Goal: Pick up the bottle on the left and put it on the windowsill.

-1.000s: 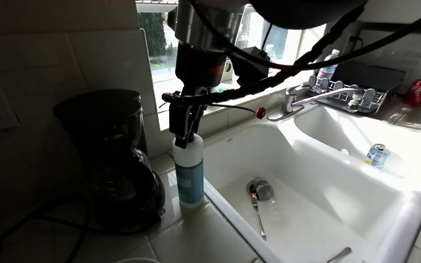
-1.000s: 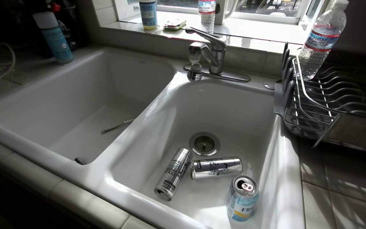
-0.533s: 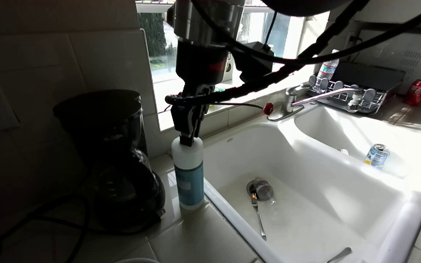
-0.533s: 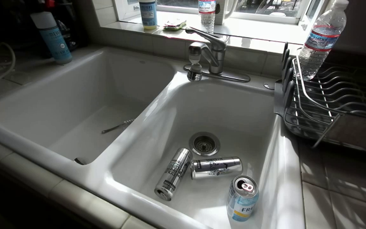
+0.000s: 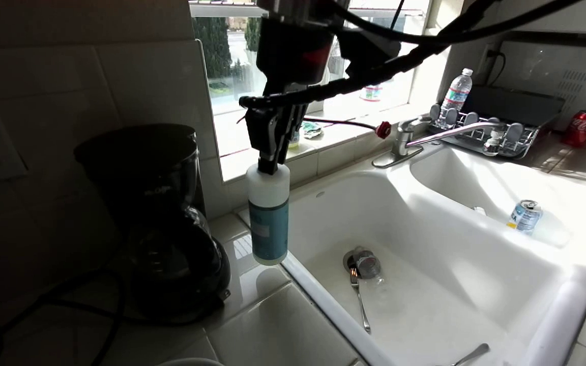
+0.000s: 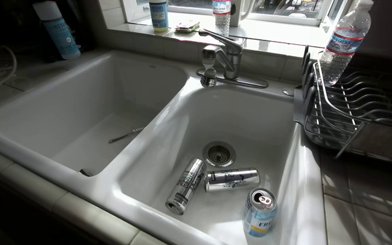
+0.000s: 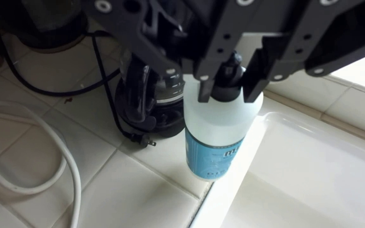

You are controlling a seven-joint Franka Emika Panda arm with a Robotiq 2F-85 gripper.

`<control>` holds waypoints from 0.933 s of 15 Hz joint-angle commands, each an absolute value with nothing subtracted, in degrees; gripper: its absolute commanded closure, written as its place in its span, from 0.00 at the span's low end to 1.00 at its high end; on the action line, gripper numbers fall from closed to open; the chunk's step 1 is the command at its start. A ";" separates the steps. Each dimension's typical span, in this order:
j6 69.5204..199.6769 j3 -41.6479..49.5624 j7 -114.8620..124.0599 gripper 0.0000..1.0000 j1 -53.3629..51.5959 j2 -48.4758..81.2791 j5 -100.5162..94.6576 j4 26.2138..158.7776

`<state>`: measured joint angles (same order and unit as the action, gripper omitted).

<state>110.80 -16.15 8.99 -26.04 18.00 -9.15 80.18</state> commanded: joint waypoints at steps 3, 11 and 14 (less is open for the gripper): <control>108.89 -12.94 18.19 0.93 -24.04 8.34 -9.59 86.30; 113.65 -9.96 29.22 0.93 -18.70 8.95 -11.03 82.58; 117.63 -10.19 26.73 0.93 -17.70 10.74 -10.05 80.27</control>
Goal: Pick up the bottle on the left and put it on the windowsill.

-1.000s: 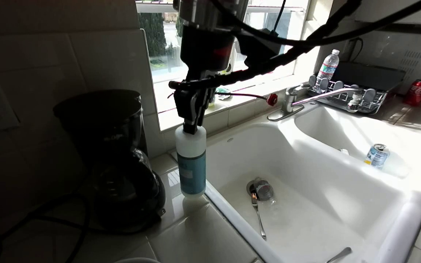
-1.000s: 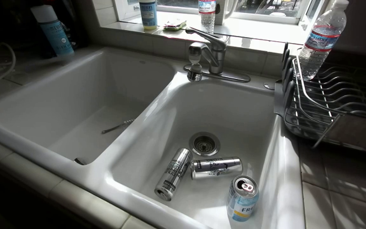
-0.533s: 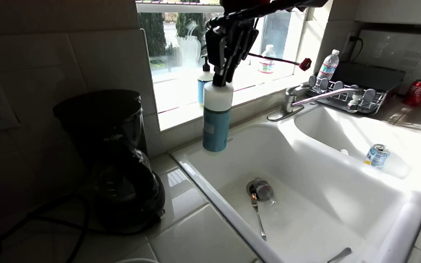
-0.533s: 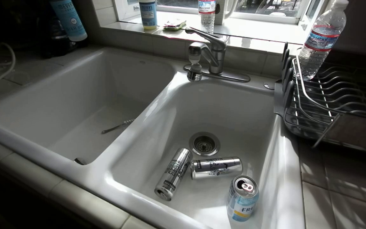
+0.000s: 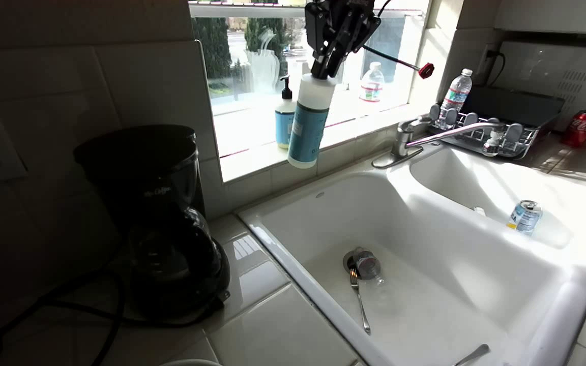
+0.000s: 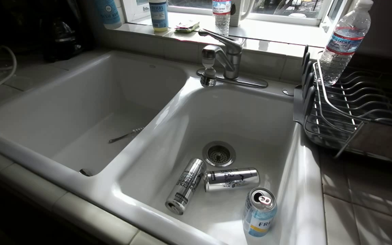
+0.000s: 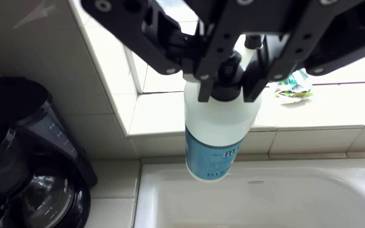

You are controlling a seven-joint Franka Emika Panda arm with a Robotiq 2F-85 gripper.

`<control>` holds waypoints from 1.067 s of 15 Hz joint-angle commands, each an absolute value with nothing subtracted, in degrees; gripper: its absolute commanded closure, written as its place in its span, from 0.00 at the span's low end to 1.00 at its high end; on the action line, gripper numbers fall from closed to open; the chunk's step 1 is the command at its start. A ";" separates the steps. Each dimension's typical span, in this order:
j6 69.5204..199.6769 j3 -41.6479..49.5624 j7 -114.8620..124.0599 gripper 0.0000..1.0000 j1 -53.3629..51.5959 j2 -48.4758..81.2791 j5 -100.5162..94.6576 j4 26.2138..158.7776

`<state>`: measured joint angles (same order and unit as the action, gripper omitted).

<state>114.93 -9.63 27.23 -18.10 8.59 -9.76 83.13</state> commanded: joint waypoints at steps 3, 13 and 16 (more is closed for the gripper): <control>117.30 -9.71 26.84 0.70 -17.73 9.88 -9.76 81.61; 114.79 -8.22 27.20 0.93 -17.85 20.17 -9.76 67.35; 112.51 -7.69 26.52 0.93 -18.56 24.66 -9.62 61.14</control>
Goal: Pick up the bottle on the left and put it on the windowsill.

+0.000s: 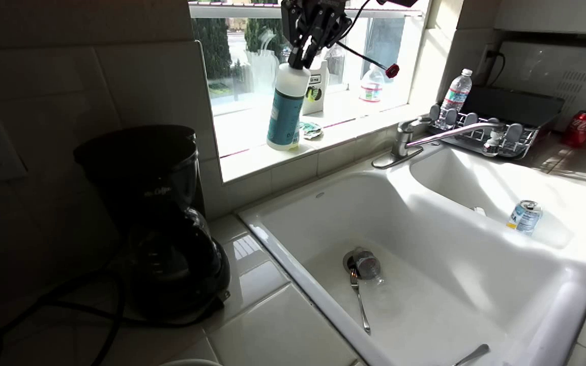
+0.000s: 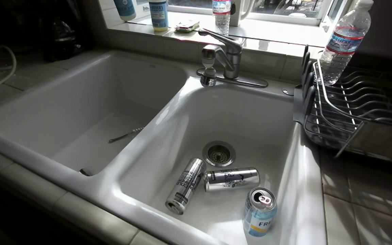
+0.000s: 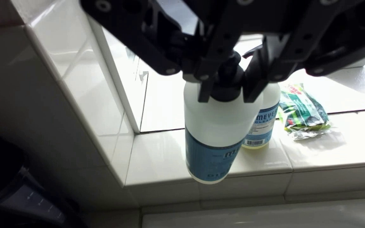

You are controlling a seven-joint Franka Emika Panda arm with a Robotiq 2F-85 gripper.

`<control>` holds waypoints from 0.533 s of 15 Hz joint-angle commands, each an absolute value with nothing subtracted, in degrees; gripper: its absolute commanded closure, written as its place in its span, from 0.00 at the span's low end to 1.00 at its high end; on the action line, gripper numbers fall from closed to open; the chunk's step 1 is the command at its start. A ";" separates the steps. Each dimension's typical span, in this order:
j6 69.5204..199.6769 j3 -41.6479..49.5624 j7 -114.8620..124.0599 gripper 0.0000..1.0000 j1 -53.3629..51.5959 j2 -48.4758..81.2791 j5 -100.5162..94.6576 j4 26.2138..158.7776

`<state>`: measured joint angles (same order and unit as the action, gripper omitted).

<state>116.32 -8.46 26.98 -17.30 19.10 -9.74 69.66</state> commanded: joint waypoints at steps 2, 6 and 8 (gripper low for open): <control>111.01 -7.37 26.49 0.93 -19.37 27.62 -9.79 57.25; 107.61 -7.12 27.23 0.93 -21.23 34.40 -11.75 48.20; 106.27 -6.87 26.95 0.93 -22.30 37.54 -12.30 43.91</control>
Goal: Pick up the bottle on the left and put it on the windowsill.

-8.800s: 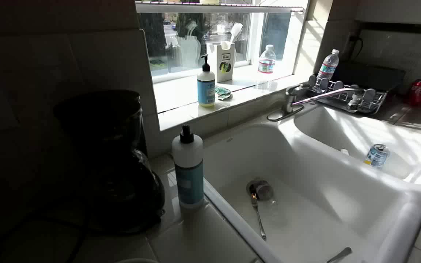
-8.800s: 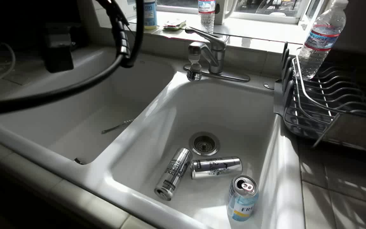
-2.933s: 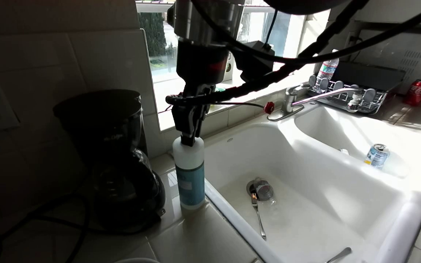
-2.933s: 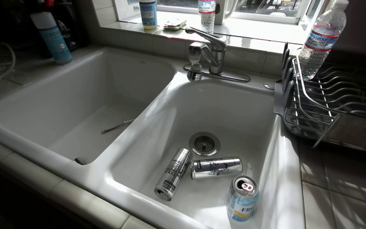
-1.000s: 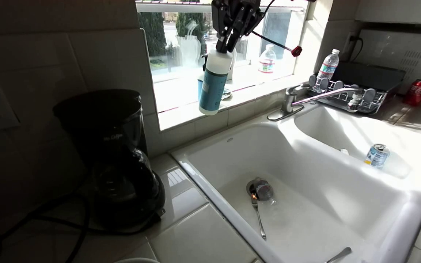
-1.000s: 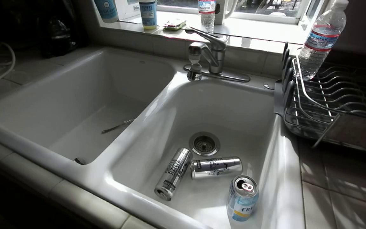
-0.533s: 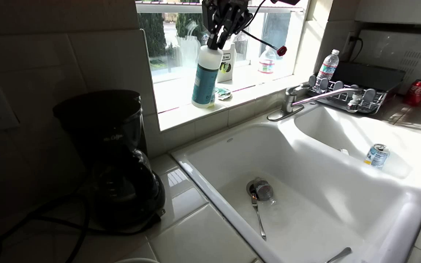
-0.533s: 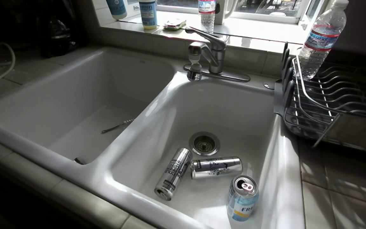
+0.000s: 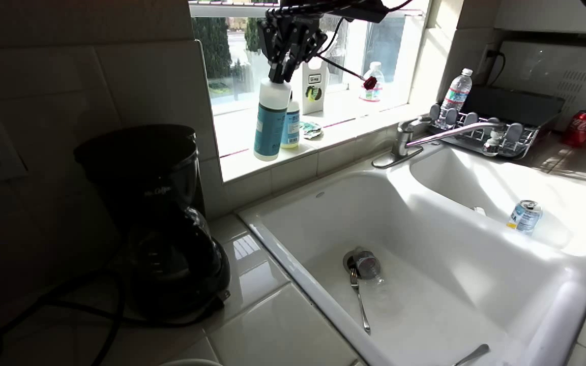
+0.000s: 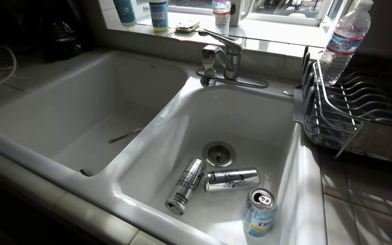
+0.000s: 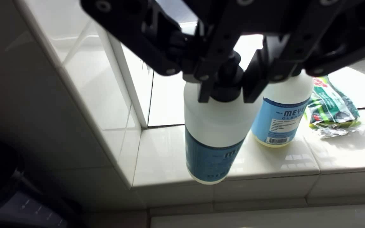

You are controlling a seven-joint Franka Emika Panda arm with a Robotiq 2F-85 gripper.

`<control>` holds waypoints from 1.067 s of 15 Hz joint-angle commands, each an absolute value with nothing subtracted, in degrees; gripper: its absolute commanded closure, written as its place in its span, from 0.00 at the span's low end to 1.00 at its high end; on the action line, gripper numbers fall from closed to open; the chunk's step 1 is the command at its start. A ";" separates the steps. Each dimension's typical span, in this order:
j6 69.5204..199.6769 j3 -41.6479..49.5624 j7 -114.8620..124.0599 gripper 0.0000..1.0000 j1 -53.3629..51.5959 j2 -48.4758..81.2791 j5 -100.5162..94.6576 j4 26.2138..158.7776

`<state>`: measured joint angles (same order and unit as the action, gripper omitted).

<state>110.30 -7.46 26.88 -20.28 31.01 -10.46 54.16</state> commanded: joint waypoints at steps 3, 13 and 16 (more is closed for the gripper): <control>104.23 -6.52 26.88 0.93 -23.24 40.94 -12.86 38.73; 101.59 -2.81 25.94 0.93 -24.49 46.27 -11.53 30.07; 101.74 -2.80 25.67 0.93 -24.58 47.08 -11.60 29.36</control>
<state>103.21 -2.92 26.51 -24.17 44.54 -11.48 33.57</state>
